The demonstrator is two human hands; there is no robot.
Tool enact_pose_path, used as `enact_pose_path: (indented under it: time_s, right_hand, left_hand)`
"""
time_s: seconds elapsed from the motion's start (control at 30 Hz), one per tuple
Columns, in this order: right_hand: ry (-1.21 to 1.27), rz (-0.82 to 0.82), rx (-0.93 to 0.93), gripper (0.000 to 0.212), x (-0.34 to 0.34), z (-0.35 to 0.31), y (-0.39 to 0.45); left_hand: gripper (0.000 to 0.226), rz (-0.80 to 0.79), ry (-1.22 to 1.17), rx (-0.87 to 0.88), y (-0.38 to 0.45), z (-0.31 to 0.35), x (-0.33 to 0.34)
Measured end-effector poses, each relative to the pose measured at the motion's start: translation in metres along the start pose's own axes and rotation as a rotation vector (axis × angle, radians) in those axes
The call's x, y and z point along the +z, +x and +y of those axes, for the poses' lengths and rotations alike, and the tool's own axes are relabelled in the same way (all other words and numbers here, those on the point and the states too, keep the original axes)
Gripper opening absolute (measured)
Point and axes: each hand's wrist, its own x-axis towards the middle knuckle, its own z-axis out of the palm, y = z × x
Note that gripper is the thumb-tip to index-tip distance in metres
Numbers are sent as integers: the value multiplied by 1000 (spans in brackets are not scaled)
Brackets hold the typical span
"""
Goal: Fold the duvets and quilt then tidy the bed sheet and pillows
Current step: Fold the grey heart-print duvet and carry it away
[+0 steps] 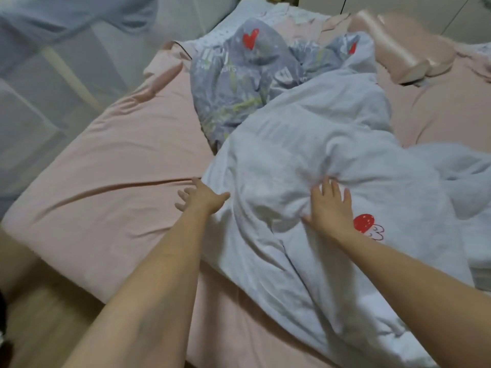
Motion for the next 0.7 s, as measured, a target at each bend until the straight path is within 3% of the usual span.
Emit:
enact_pose_path:
  time_s: [0.07, 0.13, 0.17, 0.23, 0.3, 0.4, 0.53, 0.6, 0.67, 0.7]
  right_hand:
    - [27, 136, -22, 36, 8, 2, 6]
    - [152, 213, -48, 17, 19, -3, 8]
    - [255, 226, -48, 10, 18, -5, 6]
    - [414, 199, -22, 7, 17, -10, -2]
    - [493, 191, 26, 10, 14, -15, -7]
    - [661, 132, 131, 11, 1, -23, -10]
    - [1235, -158, 240, 57, -54, -44, -24]
    - [1182, -200, 267, 49, -77, -47, -44]
    - [992, -133, 319, 25, -89, -40, -65]
    - [951, -64, 349, 24, -95, -28, -76]
  left_hand:
    - [119, -47, -29, -78, 13, -15, 5]
    - [124, -130, -102, -137, 24, -36, 15]
    - [120, -161, -170, -138, 25, -43, 21]
    - [88, -123, -278, -73, 18, -49, 29]
    - [57, -38, -232, 107, 2, -37, 31]
    - [46, 3, 86, 466, -41, -15, 28]
    - [39, 50, 495, 960, -123, 0, 9]
    - [33, 24, 528, 1167, -173, 9, -3]
    - [28, 0, 490, 1248, -208, 18, -7]
    - [26, -21, 436, 1243, -220, 19, -8]
